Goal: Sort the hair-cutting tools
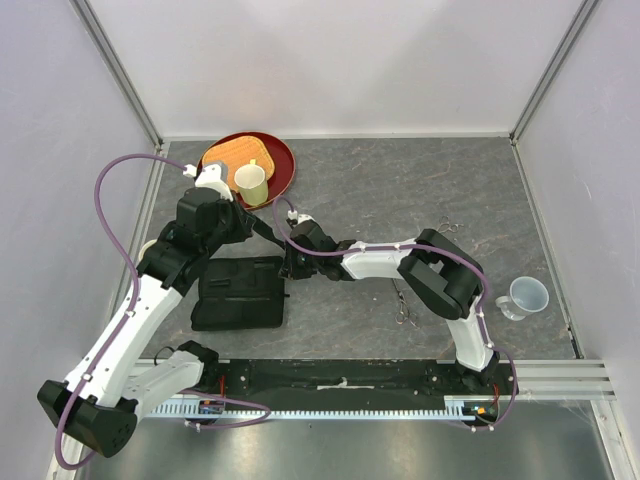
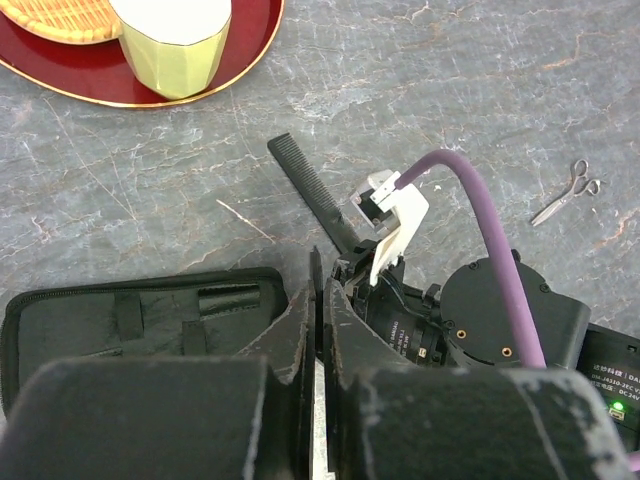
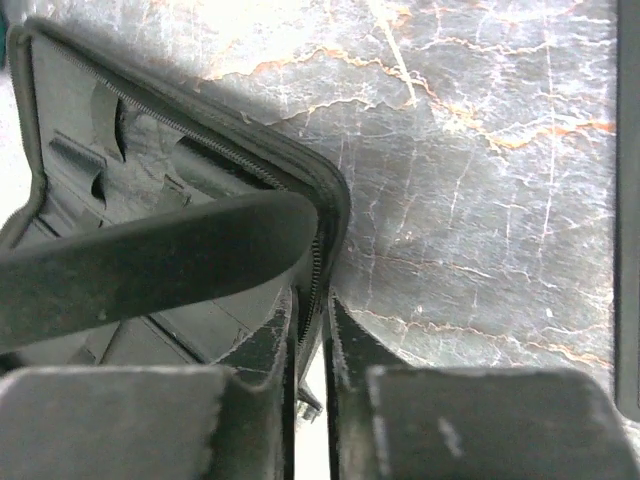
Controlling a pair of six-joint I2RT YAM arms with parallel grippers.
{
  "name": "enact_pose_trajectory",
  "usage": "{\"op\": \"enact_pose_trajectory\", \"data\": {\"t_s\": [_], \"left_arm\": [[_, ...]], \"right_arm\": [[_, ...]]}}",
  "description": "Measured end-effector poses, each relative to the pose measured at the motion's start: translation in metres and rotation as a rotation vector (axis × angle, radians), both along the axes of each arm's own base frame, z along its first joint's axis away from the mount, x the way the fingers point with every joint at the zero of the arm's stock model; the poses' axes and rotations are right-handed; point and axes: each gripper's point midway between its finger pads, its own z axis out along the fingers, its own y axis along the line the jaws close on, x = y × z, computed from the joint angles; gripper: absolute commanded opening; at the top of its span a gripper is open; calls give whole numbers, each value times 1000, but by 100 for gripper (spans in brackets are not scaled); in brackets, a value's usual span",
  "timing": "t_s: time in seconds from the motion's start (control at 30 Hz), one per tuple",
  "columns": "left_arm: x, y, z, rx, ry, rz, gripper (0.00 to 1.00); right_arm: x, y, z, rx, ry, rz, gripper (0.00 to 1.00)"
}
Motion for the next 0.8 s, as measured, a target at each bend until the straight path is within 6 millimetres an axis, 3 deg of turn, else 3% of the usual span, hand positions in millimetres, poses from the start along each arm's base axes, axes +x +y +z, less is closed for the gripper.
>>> {"op": "enact_pose_trajectory", "data": {"t_s": [0.33,0.57,0.8], "left_arm": [[0,2,0,4,1,-13,2],[0,1,0,8,0,-21,2],[0,0,0,9,-1,-35,2]], "right_arm": [[2,-10,7,-25,-22,-32,0],[11,-49,4,-79,-31,-71,0],[36,-93,-3,-126,-42,-47,0]]}}
